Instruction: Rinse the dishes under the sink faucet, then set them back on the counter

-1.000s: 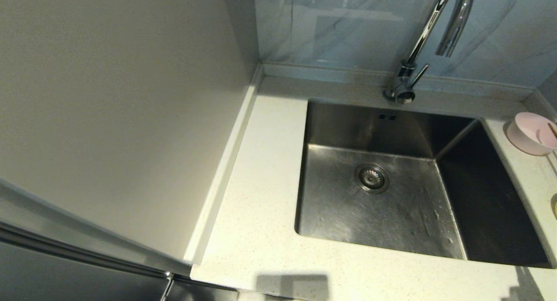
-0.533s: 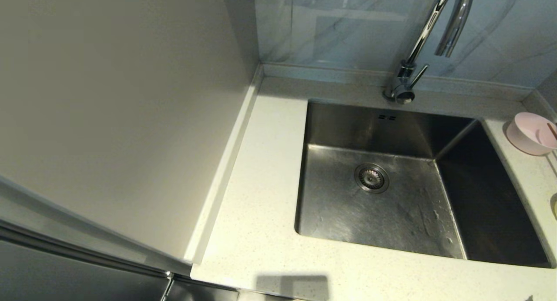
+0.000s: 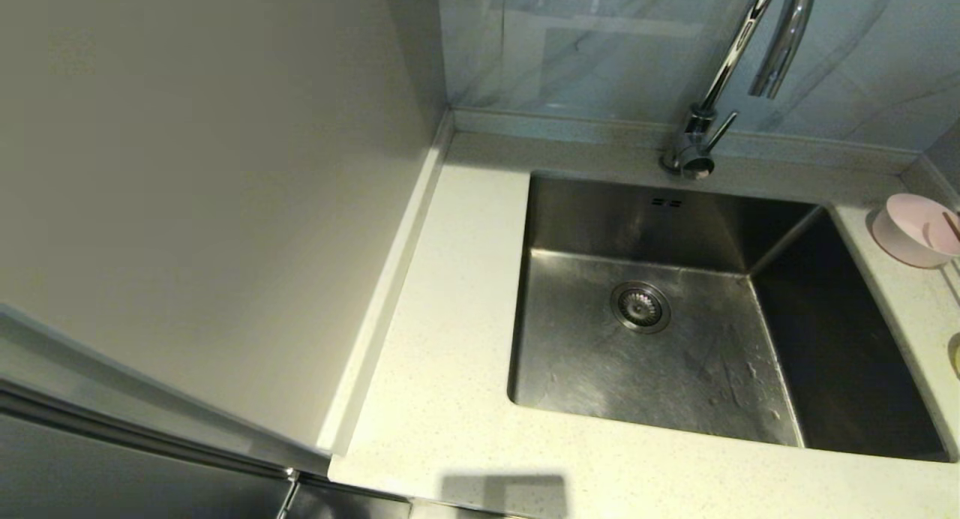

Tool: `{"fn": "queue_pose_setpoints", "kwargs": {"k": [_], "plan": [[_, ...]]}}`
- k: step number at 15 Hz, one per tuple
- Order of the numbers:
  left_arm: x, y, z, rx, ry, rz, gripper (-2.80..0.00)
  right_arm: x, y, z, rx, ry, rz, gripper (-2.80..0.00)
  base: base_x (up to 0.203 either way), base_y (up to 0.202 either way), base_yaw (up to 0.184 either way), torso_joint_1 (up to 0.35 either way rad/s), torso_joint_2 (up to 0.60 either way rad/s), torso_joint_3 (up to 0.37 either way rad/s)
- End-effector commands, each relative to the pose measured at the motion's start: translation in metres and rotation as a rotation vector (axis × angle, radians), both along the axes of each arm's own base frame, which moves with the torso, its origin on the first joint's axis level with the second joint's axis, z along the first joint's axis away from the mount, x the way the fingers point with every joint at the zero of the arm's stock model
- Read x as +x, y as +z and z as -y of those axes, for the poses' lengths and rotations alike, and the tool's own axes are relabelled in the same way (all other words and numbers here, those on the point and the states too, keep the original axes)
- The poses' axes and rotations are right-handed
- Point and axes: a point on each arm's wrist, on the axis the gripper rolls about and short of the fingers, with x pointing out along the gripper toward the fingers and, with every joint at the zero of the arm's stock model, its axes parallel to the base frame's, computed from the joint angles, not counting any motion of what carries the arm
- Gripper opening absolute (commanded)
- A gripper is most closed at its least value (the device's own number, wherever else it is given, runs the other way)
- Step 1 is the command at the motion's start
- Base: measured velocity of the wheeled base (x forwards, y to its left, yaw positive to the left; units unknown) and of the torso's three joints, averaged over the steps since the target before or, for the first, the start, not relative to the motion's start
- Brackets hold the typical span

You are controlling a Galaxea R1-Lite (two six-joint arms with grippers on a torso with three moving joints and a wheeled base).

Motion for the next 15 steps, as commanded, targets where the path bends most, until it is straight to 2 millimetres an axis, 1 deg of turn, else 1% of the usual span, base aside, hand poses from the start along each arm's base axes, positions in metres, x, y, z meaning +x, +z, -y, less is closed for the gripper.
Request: {"fn": "queue_pose_setpoints", "kwargs": {"k": [1, 2, 4, 5, 6, 7, 8, 11, 15], "plan": [[0.0, 0.0, 0.0, 0.0, 0.0, 0.004, -2.8, -0.009, -0.002, -0.001, -0.001, 0.026, 0.099, -2.8, 0.0, 0.0, 0.0, 0.0, 0.0, 0.0], [0.0, 0.0, 0.0, 0.0, 0.0, 0.004, -2.8, -0.01, -0.002, -0.001, 0.003, 0.036, 0.123, -2.8, 0.0, 0.0, 0.0, 0.0, 0.0, 0.0], [0.0, 0.0, 0.0, 0.0, 0.0, 0.004, -2.8, -0.01, -0.001, -0.001, 0.067, 0.044, 0.133, -2.8, 0.0, 0.0, 0.0, 0.0, 0.0, 0.0], [0.0, 0.0, 0.0, 0.0, 0.0, 0.004, -2.8, -0.01, 0.003, -0.001, 0.064, 0.059, 0.174, -2.8, 0.0, 0.0, 0.0, 0.0, 0.0, 0.0], [0.0, 0.0, 0.0, 0.0, 0.0, 0.004, -2.8, -0.011, 0.003, -0.002, 0.067, 0.079, 0.173, -2.8, 0.0, 0.0, 0.0, 0.0, 0.0, 0.0], [0.0, 0.0, 0.0, 0.0, 0.0, 0.004, -2.8, -0.01, -0.003, -0.001, 0.083, 0.067, 0.104, -2.8, 0.0, 0.0, 0.0, 0.0, 0.0, 0.0], [0.0, 0.0, 0.0, 0.0, 0.0, 0.004, -2.8, -0.01, -0.006, -0.001, 0.139, 0.053, 0.069, -2.8, 0.0, 0.0, 0.0, 0.0, 0.0, 0.0], [0.0, 0.0, 0.0, 0.0, 0.0, 0.004, -2.8, -0.01, -0.008, -0.001, 0.223, 0.038, 0.061, -2.8, 0.0, 0.0, 0.0, 0.0, 0.0, 0.0], [0.0, 0.0, 0.0, 0.0, 0.0, 0.004, -2.8, -0.01, -0.008, -0.001, 0.229, 0.032, 0.061, -2.8, 0.0, 0.0, 0.0, 0.0, 0.0, 0.0]]}}
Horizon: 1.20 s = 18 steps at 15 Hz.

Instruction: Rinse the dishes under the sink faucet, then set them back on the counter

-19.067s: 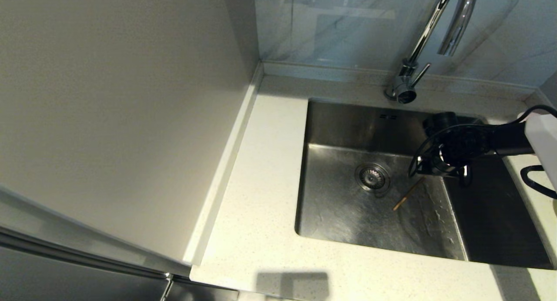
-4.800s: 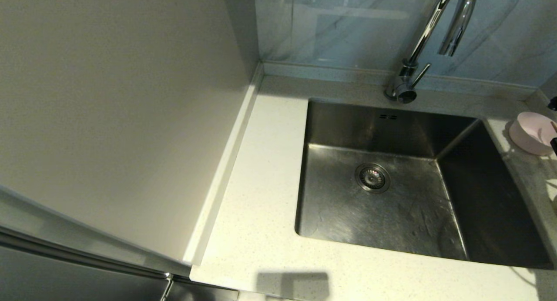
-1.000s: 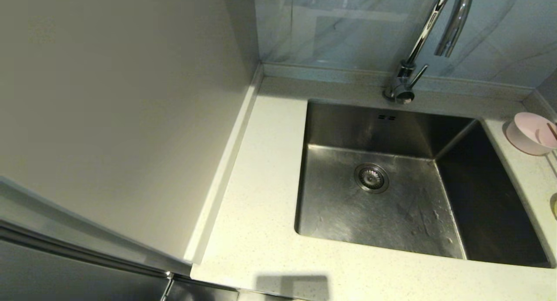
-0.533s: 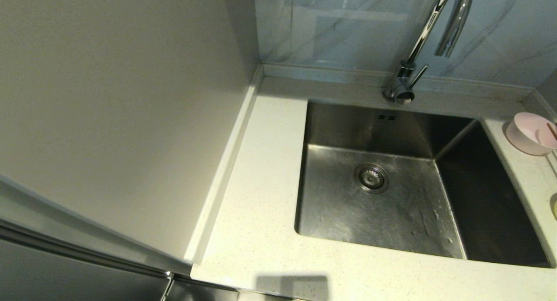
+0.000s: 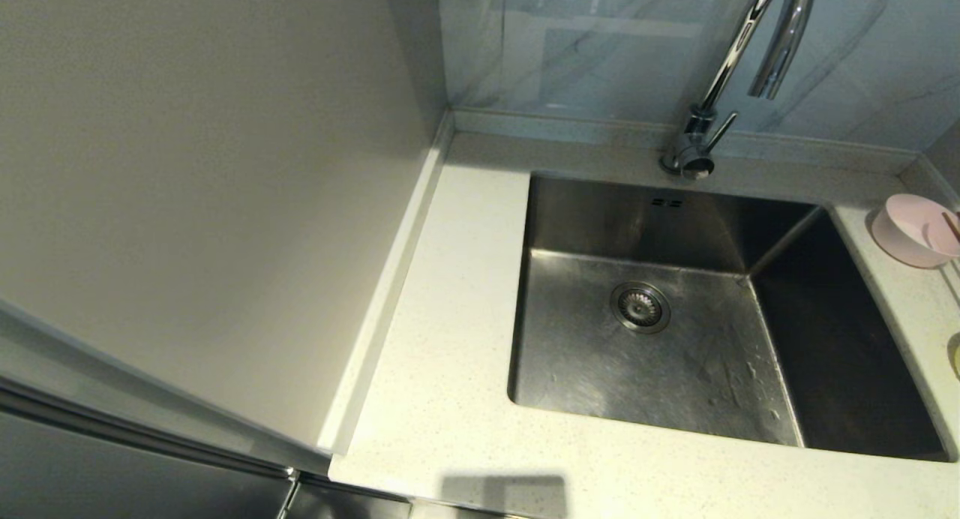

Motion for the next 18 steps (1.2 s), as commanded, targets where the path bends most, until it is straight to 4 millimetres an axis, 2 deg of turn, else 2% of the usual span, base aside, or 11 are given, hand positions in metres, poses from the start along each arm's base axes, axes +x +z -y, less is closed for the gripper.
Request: {"fn": "queue_pose_setpoints", "kwargs": {"k": [1, 18], "plan": [[-0.0002, 0.0, 0.0, 0.0, 0.0, 0.003, -2.8, 0.0002, 0.0, 0.0, -0.001, 0.001, -0.003, -2.8, 0.0, 0.0, 0.0, 0.0, 0.0, 0.0], [-0.0002, 0.0, 0.0, 0.0, 0.0, 0.003, -2.8, 0.0003, -0.0003, -0.0001, -0.008, 0.006, -0.003, -2.8, 0.0, 0.0, 0.0, 0.0, 0.0, 0.0]]}}
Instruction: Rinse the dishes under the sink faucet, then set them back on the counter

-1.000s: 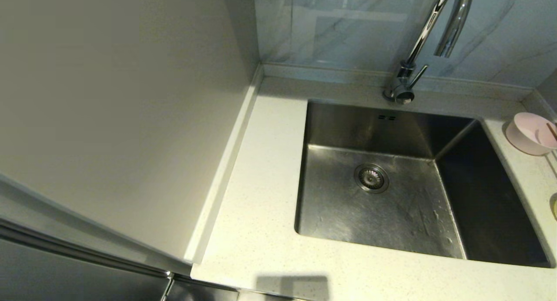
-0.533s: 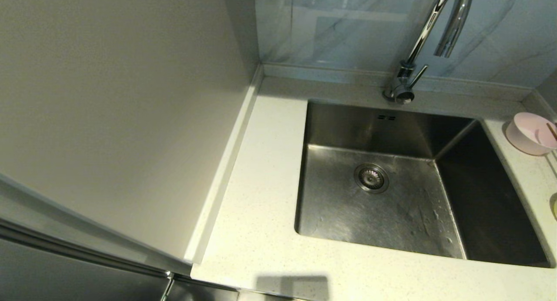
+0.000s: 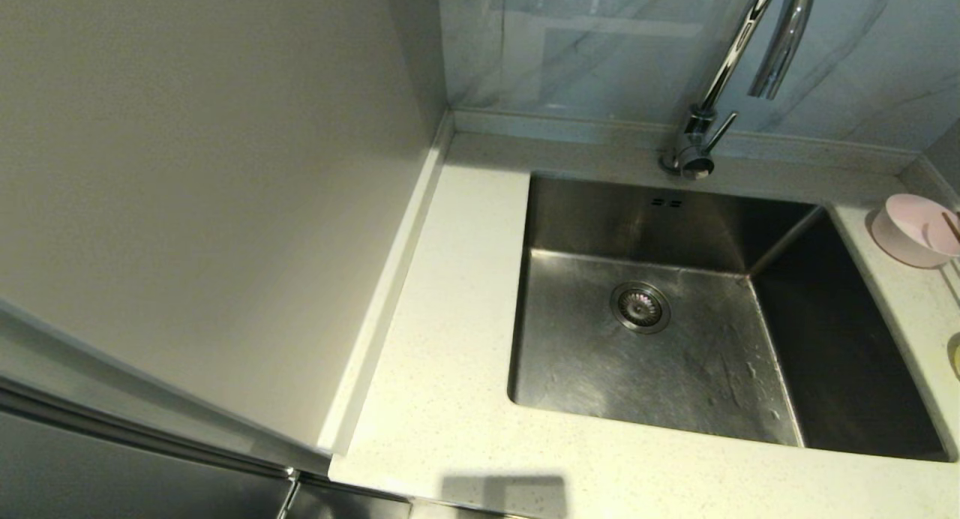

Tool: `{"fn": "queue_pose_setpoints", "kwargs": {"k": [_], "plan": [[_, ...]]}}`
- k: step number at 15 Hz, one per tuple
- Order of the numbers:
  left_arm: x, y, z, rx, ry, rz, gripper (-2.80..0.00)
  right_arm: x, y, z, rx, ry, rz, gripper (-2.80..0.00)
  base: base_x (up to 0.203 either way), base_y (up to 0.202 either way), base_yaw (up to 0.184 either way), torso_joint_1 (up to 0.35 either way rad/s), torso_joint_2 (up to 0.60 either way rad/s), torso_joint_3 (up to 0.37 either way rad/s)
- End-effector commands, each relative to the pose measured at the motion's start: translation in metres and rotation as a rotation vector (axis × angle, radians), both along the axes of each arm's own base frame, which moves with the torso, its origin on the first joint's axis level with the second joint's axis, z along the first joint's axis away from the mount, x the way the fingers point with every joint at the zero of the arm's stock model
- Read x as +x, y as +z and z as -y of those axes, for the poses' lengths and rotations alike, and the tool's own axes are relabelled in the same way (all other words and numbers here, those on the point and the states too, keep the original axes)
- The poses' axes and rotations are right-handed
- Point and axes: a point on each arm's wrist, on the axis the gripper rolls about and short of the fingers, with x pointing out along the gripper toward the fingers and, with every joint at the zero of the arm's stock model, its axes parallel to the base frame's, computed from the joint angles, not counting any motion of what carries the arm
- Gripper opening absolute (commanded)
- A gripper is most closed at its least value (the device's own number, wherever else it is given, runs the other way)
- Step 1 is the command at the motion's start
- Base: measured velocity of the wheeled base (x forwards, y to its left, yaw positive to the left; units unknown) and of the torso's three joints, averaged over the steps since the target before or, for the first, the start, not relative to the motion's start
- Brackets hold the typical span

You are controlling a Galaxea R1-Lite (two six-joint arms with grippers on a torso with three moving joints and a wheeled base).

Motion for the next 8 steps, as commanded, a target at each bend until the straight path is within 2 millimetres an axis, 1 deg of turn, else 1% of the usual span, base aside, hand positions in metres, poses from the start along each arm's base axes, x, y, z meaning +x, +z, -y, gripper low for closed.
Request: {"fn": "queue_pose_setpoints", "kwargs": {"k": [1, 8], "plan": [[-0.0002, 0.0, 0.0, -0.001, 0.0, 0.003, -2.8, 0.0002, -0.0001, 0.0, 0.001, 0.0, -0.003, -2.8, 0.0, 0.0, 0.0, 0.0, 0.0, 0.0], [-0.0002, 0.0, 0.0, -0.001, 0.0, 0.003, -2.8, 0.0001, 0.0004, 0.0001, 0.016, -0.003, -0.002, -2.8, 0.0, 0.0, 0.0, 0.0, 0.0, 0.0]]}}
